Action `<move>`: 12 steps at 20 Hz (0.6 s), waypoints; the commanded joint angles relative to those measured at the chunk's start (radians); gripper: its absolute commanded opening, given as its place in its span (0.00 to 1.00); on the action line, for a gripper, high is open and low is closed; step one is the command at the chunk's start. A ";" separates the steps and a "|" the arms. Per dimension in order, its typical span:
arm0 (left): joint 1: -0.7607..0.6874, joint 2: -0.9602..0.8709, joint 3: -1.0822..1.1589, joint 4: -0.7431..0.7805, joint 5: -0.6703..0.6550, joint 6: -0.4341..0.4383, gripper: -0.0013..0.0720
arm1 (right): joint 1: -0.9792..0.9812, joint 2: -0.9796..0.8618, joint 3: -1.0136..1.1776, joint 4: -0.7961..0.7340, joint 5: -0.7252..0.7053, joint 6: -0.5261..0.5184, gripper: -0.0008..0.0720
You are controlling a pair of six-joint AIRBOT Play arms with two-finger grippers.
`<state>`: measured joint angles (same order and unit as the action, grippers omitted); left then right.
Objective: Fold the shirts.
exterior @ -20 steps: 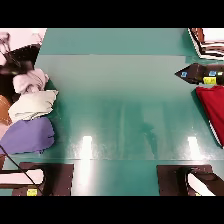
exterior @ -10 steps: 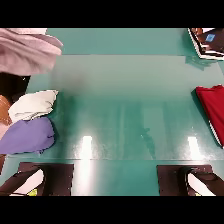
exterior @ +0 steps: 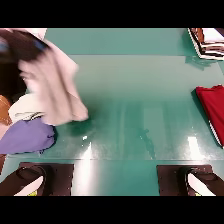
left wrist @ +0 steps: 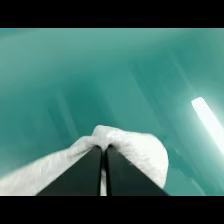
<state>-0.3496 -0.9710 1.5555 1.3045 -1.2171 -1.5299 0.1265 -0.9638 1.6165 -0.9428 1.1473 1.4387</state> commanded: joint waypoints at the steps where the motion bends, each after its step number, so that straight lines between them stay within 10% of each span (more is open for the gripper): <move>1: -0.250 -0.038 -0.194 0.009 0.075 -0.046 0.04 | 0.001 0.002 0.004 0.002 0.016 0.001 0.03; 4: -0.406 -0.155 -0.234 0.006 0.195 -0.043 0.05 | 0.001 0.003 0.004 0.008 0.037 0.001 0.03; 5: -0.431 -0.193 -0.234 -0.003 0.238 -0.039 0.23 | 0.001 0.003 0.004 0.008 0.045 0.001 0.03; 6: -0.439 -0.224 -0.234 -0.004 0.275 -0.041 0.67 | 0.001 0.003 0.004 0.008 0.052 0.001 0.03; 7: -0.432 -0.240 -0.228 0.006 0.287 -0.041 0.82 | 0.001 0.003 0.004 0.008 0.059 0.001 0.03; 12: -0.177 -0.267 -0.210 0.016 0.246 -0.041 0.82 | 0.001 0.003 0.004 0.008 0.069 0.001 0.03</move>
<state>-0.6365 -1.2095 1.3453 1.3190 -0.9653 -1.5696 0.1268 -0.9611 1.6196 -0.9356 1.2079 1.4387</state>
